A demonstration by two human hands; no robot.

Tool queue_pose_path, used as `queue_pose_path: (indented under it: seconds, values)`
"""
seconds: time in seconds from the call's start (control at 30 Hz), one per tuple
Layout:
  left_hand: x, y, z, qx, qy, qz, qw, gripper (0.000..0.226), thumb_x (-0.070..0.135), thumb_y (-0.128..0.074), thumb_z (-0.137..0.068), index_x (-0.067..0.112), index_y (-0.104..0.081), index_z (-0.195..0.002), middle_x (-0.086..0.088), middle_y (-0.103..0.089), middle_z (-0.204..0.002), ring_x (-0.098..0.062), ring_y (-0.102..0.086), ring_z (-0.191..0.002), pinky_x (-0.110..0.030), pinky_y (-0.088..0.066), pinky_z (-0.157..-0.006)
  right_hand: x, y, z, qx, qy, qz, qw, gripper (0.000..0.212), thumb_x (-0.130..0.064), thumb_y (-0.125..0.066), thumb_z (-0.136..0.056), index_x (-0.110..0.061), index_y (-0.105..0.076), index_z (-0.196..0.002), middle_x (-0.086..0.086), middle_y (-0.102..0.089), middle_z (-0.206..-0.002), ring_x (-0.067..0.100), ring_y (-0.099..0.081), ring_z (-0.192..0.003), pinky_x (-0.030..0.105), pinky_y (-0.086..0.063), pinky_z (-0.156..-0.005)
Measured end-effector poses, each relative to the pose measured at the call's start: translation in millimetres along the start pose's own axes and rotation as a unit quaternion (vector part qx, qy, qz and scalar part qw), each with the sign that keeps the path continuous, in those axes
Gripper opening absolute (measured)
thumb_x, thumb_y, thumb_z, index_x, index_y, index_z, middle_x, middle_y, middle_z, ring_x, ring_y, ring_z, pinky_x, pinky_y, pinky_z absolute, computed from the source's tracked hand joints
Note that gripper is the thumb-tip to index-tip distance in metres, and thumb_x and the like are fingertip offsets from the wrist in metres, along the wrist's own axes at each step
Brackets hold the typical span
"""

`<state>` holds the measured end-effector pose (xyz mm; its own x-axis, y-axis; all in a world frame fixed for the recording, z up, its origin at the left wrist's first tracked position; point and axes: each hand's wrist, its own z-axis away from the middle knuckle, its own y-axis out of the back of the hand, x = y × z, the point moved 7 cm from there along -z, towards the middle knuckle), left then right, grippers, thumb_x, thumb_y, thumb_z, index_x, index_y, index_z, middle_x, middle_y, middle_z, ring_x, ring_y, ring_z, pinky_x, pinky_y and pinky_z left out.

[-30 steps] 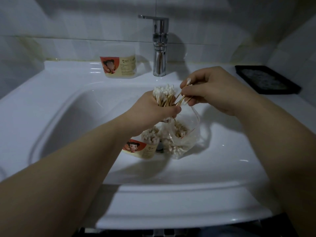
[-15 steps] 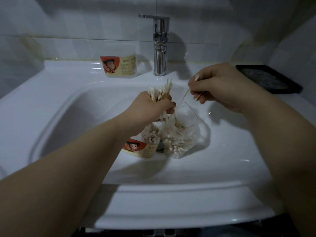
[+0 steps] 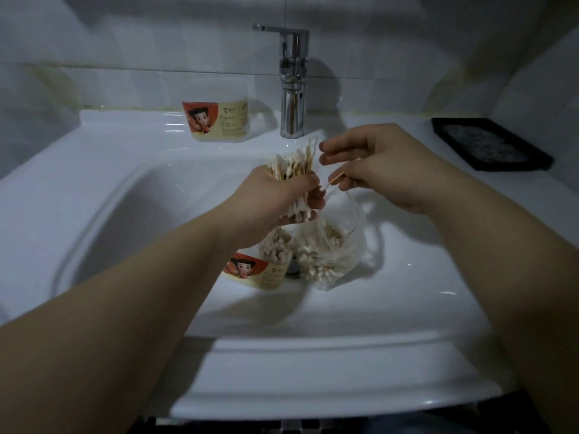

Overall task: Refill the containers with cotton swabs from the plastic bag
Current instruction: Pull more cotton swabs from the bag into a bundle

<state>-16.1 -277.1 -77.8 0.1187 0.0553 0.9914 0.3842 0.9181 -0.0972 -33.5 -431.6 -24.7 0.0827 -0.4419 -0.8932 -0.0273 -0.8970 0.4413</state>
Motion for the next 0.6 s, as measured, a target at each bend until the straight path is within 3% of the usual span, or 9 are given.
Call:
queue_pose_path:
  seconds: [0.07,0.17,0.27,0.43,0.53,0.6]
  values:
    - [-1.1,-2.8,0.6,-0.020,0.009,0.001,1.000,0.014,0.012,-0.063,-0.100,0.004,-0.069,-0.109,-0.014,-0.078,-0.098,-0.024,-0.077,-0.091,-0.034,-0.063,-0.077,-4.9,1.8,1.3,0.018,0.032,0.048,0.998,0.052,0.010,-0.070,-0.084,-0.023,-0.069,-0.124,-0.005,-0.070,-0.120,0.013,-0.074,-0.083,0.026,-0.059,-0.073]
    - [-1.3,-6.5,1.1,-0.060,0.006,0.000,0.998,0.019,0.013,-0.061,-0.101,0.003,-0.068,-0.116,-0.011,-0.077,-0.097,-0.021,-0.075,-0.088,-0.033,-0.061,-0.079,-8.8,1.7,1.9,0.038,0.049,0.086,0.994,0.060,0.002,-0.080,-0.080,-0.025,-0.065,-0.132,-0.008,-0.066,-0.122,0.012,-0.073,-0.074,0.024,-0.058,-0.067]
    - [-1.4,-7.8,0.9,-0.076,0.001,-0.008,0.997,0.016,0.009,-0.062,-0.099,0.002,-0.069,-0.112,-0.008,-0.072,-0.086,-0.018,-0.068,-0.078,-0.032,-0.056,-0.075,-8.1,0.0,2.0,0.050,0.042,0.081,0.995,0.062,0.000,-0.082,-0.078,-0.021,-0.064,-0.134,-0.004,-0.069,-0.115,0.011,-0.074,-0.078,0.024,-0.058,-0.062]
    - [-2.9,-8.3,0.8,-0.082,0.015,-0.014,0.996,0.011,0.007,-0.063,-0.098,0.006,-0.069,-0.107,-0.007,-0.070,-0.083,-0.017,-0.066,-0.076,-0.032,-0.057,-0.075,-7.8,-4.0,2.6,0.055,0.037,0.040,0.997,0.059,0.002,-0.078,-0.084,-0.014,-0.061,-0.138,-0.001,-0.075,-0.099,0.008,-0.075,-0.078,0.022,-0.060,-0.066]
    - [-5.7,-9.3,0.7,-0.087,0.025,-0.016,0.996,0.008,0.008,-0.063,-0.098,0.008,-0.067,-0.105,-0.006,-0.069,-0.082,-0.017,-0.067,-0.076,-0.034,-0.056,-0.077,-10.5,-5.1,3.5,0.048,0.049,0.007,0.998,0.057,0.008,-0.068,-0.088,-0.017,-0.060,-0.138,-0.003,-0.077,-0.095,0.006,-0.074,-0.078,0.027,-0.062,-0.079]
    - [-6.4,-8.2,0.8,-0.081,0.032,-0.008,0.996,0.005,0.011,-0.063,-0.098,0.010,-0.066,-0.102,-0.005,-0.068,-0.080,-0.016,-0.066,-0.073,-0.034,-0.056,-0.077,-11.9,-8.9,4.3,0.020,0.059,0.056,0.996,0.059,0.007,-0.065,-0.088,-0.026,-0.062,-0.137,-0.006,-0.078,-0.103,0.011,-0.074,-0.100,0.039,-0.059,-0.095]
